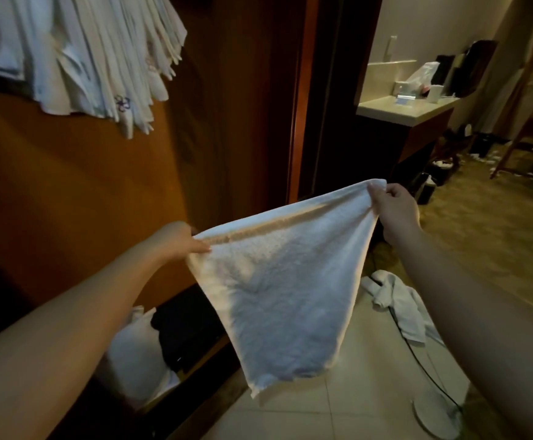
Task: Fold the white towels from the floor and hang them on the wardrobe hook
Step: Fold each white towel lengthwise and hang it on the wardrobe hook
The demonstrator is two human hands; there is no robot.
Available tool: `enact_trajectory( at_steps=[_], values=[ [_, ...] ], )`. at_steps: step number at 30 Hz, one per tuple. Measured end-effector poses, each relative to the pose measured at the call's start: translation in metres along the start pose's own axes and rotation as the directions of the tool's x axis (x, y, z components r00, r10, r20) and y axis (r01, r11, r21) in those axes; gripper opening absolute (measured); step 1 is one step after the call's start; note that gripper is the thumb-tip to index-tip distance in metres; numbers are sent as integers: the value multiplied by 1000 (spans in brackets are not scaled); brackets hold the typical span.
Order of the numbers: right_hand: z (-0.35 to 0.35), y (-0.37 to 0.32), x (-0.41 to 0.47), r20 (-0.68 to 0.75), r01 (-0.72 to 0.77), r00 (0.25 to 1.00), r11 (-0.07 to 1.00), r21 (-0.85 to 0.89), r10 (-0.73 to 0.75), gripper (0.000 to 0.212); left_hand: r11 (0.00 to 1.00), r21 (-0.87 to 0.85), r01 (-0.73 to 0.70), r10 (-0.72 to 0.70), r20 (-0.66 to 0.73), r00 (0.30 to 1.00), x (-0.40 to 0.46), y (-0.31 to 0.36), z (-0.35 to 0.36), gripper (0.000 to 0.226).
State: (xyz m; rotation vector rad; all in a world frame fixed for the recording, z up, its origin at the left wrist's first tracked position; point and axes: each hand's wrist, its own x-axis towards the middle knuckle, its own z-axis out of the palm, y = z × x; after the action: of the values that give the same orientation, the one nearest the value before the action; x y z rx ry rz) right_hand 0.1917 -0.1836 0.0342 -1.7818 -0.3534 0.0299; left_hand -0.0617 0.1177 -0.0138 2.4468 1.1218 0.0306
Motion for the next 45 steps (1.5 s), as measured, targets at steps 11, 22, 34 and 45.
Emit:
enact_trajectory(
  at_steps=[11,22,34,45],
  values=[
    [-1,-6,-11,108,-1,994,995,99,-10,30,203,-976,-81,75,-67,995,-63,-29,-22,41],
    [40,51,-56,388,-582,797,760,290,462,37,-40,-995,96,-372,104,922,-94,-33,50,36],
    [79,38,-184,469,-554,803,750,362,366,34,473,-873,-120,-332,-302,894,-184,47,95,30],
    [86,21,-223,359,18,930,983,183,-84,27,564,-771,-295,-47,-387,921,-200,88,97,22]
  ],
)
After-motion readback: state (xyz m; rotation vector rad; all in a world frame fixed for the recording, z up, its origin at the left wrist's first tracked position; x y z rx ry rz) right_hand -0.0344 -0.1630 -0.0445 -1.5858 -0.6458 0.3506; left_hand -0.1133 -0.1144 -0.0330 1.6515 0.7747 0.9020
